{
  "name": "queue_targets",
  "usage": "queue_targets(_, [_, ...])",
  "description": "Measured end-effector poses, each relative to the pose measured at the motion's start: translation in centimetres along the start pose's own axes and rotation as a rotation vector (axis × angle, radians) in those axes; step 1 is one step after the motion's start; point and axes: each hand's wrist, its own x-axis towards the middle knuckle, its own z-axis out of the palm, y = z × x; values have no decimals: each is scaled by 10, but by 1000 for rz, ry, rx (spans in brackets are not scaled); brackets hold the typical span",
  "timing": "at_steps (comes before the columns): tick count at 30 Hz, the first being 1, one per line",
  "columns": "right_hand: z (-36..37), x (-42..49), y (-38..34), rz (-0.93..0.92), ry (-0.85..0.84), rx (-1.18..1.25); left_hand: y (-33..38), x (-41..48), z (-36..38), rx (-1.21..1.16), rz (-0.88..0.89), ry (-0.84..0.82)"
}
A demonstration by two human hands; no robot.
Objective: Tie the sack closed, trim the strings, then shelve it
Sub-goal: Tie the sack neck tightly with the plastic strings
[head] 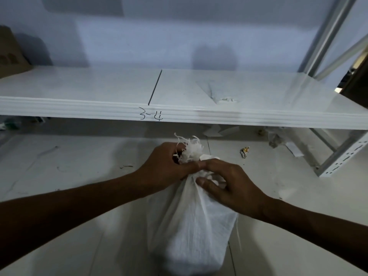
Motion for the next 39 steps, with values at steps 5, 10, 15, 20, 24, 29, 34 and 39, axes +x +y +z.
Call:
queue_targets(5, [1,-1,-4,-8,36,-1,0,0,-2,26,-27,-44])
queue_targets(10, [2,-4,-4,13,23,-33,2,-6,-1,70,5,-55])
queue_targets(15, [2,-16,-3,43,75,-62,4,-12,2,102,38,16])
queue_targets(20, [1,-36,-5,90,81,-82,4,-21,13,77,-4,40])
queue_targets(24, [6,-51,-10,127,51,-109,-2,-35,24,121,-59,37])
queue_targets(29, [11,-62,-10,149,59,-145,1,-42,27,124,-65,55])
queue_targets(34, [13,-64,-10,146,52,-121,2,-42,28,112,-74,59])
queue_targets(39, [13,-66,-10,134,57,-107,1,-43,29,81,-63,59])
